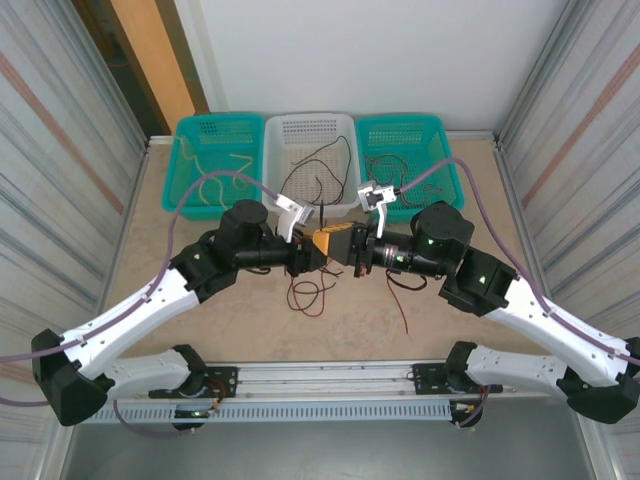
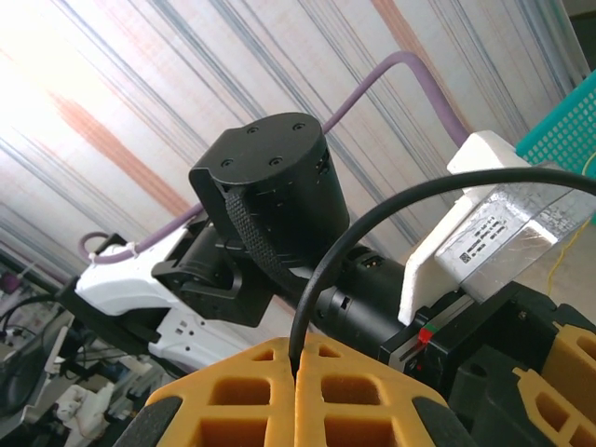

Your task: Untangle the cables

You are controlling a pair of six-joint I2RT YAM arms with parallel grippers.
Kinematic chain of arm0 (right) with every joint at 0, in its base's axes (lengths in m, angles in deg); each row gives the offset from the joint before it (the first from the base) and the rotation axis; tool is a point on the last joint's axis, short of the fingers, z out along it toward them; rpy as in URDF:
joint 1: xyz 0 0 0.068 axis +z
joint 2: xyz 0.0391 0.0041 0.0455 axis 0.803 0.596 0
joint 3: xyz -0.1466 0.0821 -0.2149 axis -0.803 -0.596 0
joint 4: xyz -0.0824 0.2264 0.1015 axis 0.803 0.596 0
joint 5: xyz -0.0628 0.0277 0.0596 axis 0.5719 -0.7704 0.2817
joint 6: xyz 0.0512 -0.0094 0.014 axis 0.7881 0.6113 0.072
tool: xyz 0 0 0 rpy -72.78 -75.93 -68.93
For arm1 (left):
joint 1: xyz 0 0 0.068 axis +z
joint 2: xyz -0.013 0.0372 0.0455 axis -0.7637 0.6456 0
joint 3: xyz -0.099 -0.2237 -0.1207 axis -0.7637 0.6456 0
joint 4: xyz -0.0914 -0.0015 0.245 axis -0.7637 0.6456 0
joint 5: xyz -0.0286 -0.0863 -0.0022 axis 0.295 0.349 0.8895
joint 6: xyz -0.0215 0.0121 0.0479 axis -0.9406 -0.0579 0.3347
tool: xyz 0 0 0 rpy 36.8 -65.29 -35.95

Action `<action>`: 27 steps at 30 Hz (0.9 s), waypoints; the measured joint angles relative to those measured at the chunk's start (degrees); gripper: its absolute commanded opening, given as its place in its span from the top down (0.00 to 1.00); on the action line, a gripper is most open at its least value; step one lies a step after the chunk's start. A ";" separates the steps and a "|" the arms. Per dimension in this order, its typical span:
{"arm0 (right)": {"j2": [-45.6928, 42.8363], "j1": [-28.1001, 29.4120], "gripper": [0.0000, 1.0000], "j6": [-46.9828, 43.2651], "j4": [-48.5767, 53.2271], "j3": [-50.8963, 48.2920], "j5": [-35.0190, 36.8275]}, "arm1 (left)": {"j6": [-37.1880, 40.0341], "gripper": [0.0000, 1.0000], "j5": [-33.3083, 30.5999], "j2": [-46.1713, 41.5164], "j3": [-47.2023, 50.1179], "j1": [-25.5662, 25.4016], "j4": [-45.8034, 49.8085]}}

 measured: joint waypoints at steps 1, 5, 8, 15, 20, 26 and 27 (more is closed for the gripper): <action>0.00 -0.07 1.00 0.02 -0.07 0.00 0.00 | 0.00 0.82 -0.63 -0.07 0.04 0.00 0.00; -0.07 -1.01 1.00 0.11 -0.79 -0.76 0.02 | -0.33 0.94 -4.07 -0.90 0.46 0.00 0.20; -0.11 -1.36 1.00 0.28 -0.83 -1.51 0.07 | -0.48 1.00 -6.45 -1.97 0.61 0.00 0.50; -1.22 -1.88 0.62 1.18 3.02 -1.86 5.62 | -1.01 1.00 -13.84 -3.30 0.57 0.52 3.85; -2.01 -6.12 0.29 4.33 10.12 -2.19 13.51 | -3.28 1.00 -18.64 -2.23 -0.63 4.72 9.31; -3.65 -13.22 0.30 9.09 15.26 -7.19 16.20 | -5.55 1.00 -18.60 3.63 -7.17 13.18 13.14; -3.72 -13.79 0.30 9.60 16.20 -7.61 16.35 | -5.75 1.00 -18.45 5.09 -8.94 14.29 13.20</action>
